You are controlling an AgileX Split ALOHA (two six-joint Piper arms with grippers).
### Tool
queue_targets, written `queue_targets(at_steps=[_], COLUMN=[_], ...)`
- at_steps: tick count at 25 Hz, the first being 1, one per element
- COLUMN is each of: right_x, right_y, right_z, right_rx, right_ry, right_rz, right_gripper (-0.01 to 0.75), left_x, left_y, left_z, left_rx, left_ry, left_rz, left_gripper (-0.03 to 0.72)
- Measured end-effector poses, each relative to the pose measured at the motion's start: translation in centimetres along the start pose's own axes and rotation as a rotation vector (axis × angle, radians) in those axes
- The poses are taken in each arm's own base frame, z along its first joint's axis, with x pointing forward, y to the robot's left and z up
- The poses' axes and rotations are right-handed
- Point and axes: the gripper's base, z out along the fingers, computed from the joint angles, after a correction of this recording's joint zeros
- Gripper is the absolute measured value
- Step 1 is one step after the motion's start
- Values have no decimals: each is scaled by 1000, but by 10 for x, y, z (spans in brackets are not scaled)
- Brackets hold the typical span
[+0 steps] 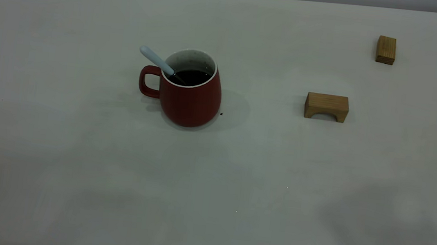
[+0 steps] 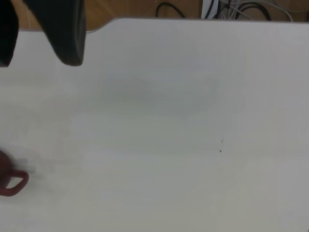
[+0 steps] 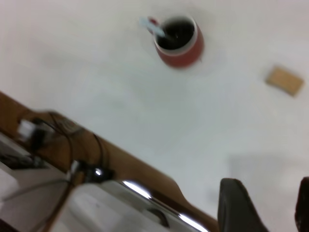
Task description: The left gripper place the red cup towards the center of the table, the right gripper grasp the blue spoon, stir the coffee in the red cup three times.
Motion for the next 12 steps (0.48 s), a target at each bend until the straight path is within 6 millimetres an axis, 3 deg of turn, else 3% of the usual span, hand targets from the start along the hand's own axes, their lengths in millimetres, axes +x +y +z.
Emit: queue_targets(at_steps=[5, 12], right_x=[70, 154], right_y=[1, -6], right_z=[-9, -18], right_rx=[18, 178], right_ry=[-3, -144], right_rz=[-79, 1], right_gripper=[332, 330], left_x=[0, 0], left_y=[0, 0], left_z=[0, 0], left_rx=[0, 0], left_ry=[0, 0], left_rz=[0, 0], left_gripper=[318, 318])
